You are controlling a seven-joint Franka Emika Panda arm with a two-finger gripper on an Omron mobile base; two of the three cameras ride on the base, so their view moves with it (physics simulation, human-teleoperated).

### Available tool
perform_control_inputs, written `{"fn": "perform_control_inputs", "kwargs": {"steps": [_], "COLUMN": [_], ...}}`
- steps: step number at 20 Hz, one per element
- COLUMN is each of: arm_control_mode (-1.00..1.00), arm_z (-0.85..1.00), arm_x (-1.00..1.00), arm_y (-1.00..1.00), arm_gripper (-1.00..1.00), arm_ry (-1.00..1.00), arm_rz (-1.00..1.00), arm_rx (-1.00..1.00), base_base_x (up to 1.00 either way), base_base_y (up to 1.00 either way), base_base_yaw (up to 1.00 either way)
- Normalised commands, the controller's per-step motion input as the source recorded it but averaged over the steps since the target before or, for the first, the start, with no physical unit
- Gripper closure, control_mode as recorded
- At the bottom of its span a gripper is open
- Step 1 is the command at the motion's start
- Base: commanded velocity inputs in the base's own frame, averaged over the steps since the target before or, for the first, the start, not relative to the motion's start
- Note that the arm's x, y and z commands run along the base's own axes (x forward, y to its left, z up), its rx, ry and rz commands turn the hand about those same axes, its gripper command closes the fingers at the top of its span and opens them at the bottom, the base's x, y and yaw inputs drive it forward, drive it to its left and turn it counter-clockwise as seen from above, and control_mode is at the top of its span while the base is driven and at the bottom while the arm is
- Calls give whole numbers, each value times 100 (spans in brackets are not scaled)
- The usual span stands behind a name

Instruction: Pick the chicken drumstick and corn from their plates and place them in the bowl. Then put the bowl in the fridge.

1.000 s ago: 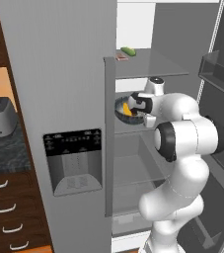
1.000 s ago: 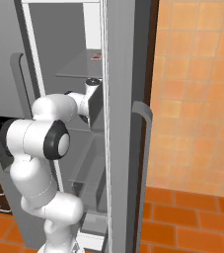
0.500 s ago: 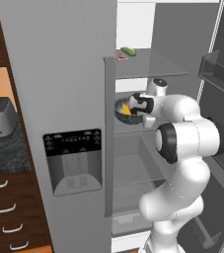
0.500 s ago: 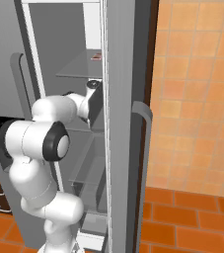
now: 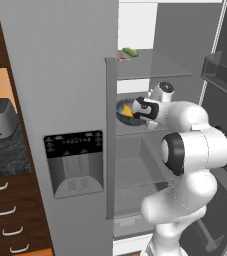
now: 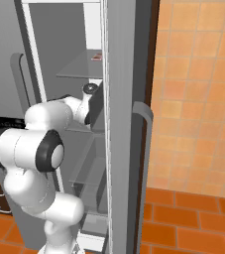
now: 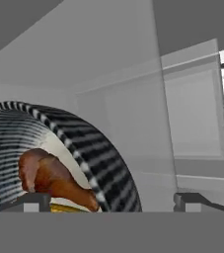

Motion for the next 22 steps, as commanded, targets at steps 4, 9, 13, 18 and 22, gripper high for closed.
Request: {"fn": "perform_control_inputs", "kwargs": {"steps": [4,9,13,18,22], "arm_control_mode": [-100,-100,-100,-100,-100], "arm_z": [45,38,4,0,0], "arm_x": [-99,-100,-100,-100,-100], "arm_y": [0,2,18,25,14], "arm_gripper": [-100,-100,-100,-100,-100], "arm_ry": [-10,-2,-3,-7,-8], "arm_rz": [0,0,0,0,0], "arm_rx": [0,-5,-22,-21,-9], "base_base_x": [0,0,0,0,0], "base_base_y": [0,0,0,0,0], "base_base_yaw": [0,0,0,0,0]}}
